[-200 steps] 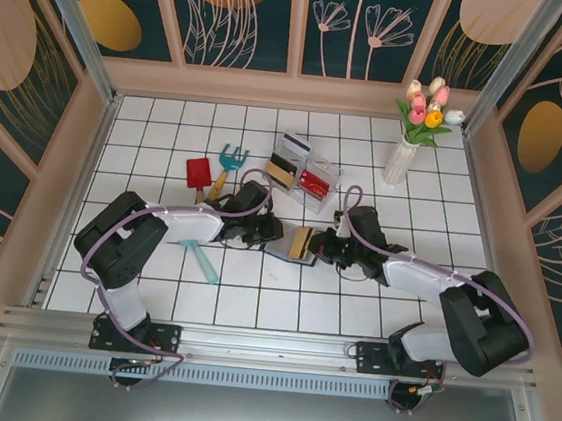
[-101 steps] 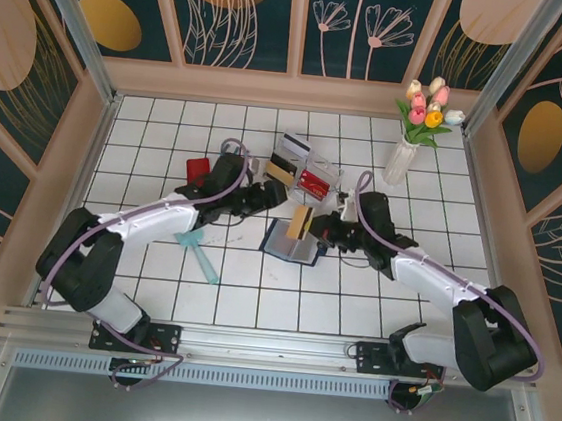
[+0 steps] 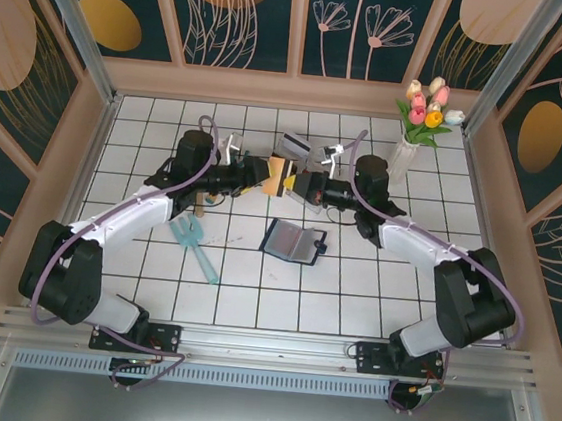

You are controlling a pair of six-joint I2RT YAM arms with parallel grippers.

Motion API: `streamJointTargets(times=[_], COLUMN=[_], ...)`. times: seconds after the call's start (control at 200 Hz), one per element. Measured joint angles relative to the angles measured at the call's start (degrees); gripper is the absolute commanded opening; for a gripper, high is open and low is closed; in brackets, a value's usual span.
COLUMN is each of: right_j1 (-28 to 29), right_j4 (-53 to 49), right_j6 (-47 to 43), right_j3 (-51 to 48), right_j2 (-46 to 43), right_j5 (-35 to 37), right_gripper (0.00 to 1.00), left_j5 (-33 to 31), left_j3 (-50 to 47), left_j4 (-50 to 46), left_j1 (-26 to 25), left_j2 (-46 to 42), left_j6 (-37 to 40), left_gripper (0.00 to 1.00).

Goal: Take the credit cards out of the card holder

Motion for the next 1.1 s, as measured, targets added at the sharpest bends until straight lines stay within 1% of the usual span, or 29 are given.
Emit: streamJointTargets(times=[0.06, 0.125, 0.19, 0.23, 0.305, 0.37, 0.405, 0.515, 0.566, 0.766, 0.806, 0.891, 0.991, 1.046, 1.101], right_j1=[0.0, 0.0, 0.0, 0.0, 0.0, -0.07, -0.15, -0.13, 0.2, 2.78, 2.97, 3.15, 3.63, 3.85, 3.93], right_j4=[2.51, 4.59, 5.95, 6.6, 7.61, 8.52, 9.09, 10.16, 10.71, 17.49, 18.6, 20.11, 21.62, 22.29, 22.75], right_j6=[1.16, 2.32, 2.95, 3.41, 4.07, 4.63, 5.07, 6.73, 7.52, 14.38, 15.34, 17.31, 19.12, 19.56, 19.93], right_j3=[0.2, 0.37, 0.74, 1.14, 1.81, 2.1, 2.12, 2.25, 2.25, 1.14, 0.5, -0.39, -0.63, -0.66, -0.66], right_j2=[0.57, 0.98, 1.31, 1.55, 1.99, 2.29, 2.47, 2.91, 3.13, 4.04, 4.04, 4.04, 4.04, 4.07, 4.09], right_j5=[-1.18, -2.29, -3.19, -3.69, -4.39, -4.85, -4.9, -4.46, -3.21, 4.28, 5.53, 7.19, 8.7, 9.14, 9.44], right_gripper=[0.0, 0.01, 0.01, 0.01, 0.01, 0.04, 0.07, 0.22, 0.25, 0.22, 0.2, 0.18, 0.13, 0.12, 0.08], left_j5=[2.27, 4.42, 6.29, 7.17, 8.61, 9.53, 9.88, 9.6, 9.22, 5.73, 4.96, 3.56, 3.1, 2.97, 2.95], left_j3=[0.74, 1.4, 1.64, 1.66, 1.64, 1.4, 1.05, -0.59, -1.22, -4.46, -5.07, -6.19, -7.08, -7.26, -7.28], left_j4=[1.57, 4.26, 7.17, 8.81, 11.39, 14.08, 15.76, 19.78, 21.27, 27.26, 28.35, 30.53, 33.77, 35.08, 35.93], left_j1=[0.74, 1.55, 2.1, 2.23, 2.21, 2.23, 2.25, 2.27, 2.27, 2.25, 2.23, 2.16, 2.16, 2.16, 2.16], left_j2=[0.11, 0.31, 0.35, 0.35, 0.35, 0.35, 0.35, 0.35, 0.35, 0.35, 0.35, 0.35, 0.37, 0.42, 0.48], left_j6=[-0.87, -2.49, -4.09, -5.05, -6.69, -8.04, -8.85, -11.08, -12.22, -17.66, -18.75, -21.09, -23.98, -24.87, -25.29], left_gripper=[0.49, 0.43, 0.35, 0.28, 0.13, 0.0, 0.0, 0.0, 0.0, 0.0, 0.0, 0.0, 0.0, 0.0, 0.0])
